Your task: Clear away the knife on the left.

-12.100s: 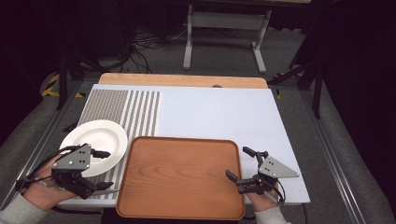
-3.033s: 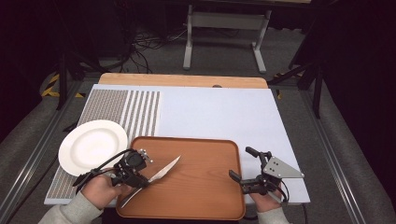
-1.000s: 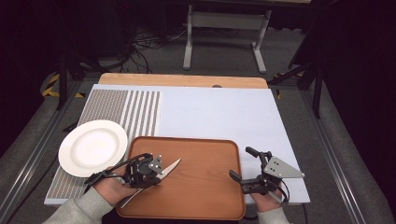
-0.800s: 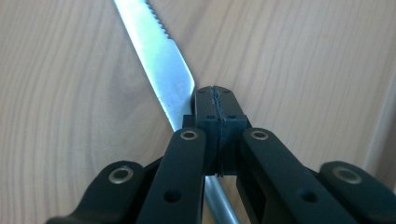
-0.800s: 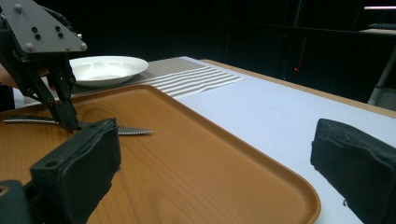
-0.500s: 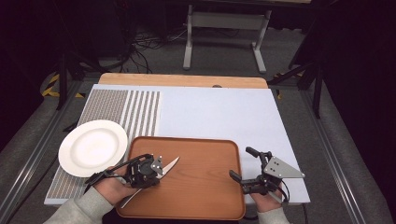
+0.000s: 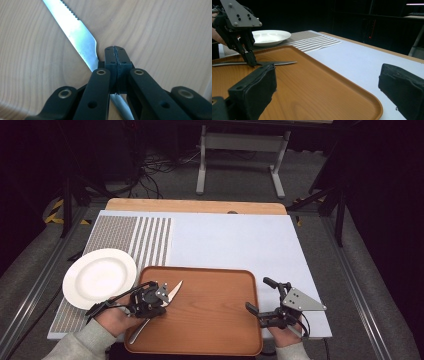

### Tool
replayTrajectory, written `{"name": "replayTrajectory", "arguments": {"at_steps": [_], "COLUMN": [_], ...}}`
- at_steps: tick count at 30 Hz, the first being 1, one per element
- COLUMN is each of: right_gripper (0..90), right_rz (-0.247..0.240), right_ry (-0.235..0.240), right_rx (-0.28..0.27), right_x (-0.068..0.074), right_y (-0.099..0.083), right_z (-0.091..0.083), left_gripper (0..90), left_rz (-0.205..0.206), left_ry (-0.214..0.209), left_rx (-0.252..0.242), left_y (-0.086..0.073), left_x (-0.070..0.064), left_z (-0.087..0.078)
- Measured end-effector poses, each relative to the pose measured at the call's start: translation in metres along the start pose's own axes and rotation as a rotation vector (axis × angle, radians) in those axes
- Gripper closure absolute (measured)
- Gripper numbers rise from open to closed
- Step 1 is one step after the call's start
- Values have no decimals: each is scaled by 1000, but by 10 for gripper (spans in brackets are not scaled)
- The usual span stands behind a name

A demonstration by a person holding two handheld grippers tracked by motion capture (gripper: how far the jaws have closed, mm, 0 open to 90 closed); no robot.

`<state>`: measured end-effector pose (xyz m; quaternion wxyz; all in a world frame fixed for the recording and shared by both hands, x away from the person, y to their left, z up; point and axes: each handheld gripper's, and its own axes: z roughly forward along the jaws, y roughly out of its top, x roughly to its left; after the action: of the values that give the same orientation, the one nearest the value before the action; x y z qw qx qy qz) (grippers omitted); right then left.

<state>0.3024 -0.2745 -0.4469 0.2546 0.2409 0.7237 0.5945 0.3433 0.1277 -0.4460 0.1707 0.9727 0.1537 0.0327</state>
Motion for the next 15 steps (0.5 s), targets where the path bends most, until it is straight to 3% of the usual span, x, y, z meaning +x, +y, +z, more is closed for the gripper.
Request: {"name": "replayTrajectory", "arguments": {"at_steps": [15], "right_gripper": [21], "right_rz": [8], "right_ry": [1], "right_rx": [1], "right_x": [0], "right_y": [0], "right_z": [1], "left_gripper": [899], "left_rz": [-46], "left_ry": [6], "left_rx": [-15], "left_y": [-15], "left_x": [8], "left_z": [-4]}}
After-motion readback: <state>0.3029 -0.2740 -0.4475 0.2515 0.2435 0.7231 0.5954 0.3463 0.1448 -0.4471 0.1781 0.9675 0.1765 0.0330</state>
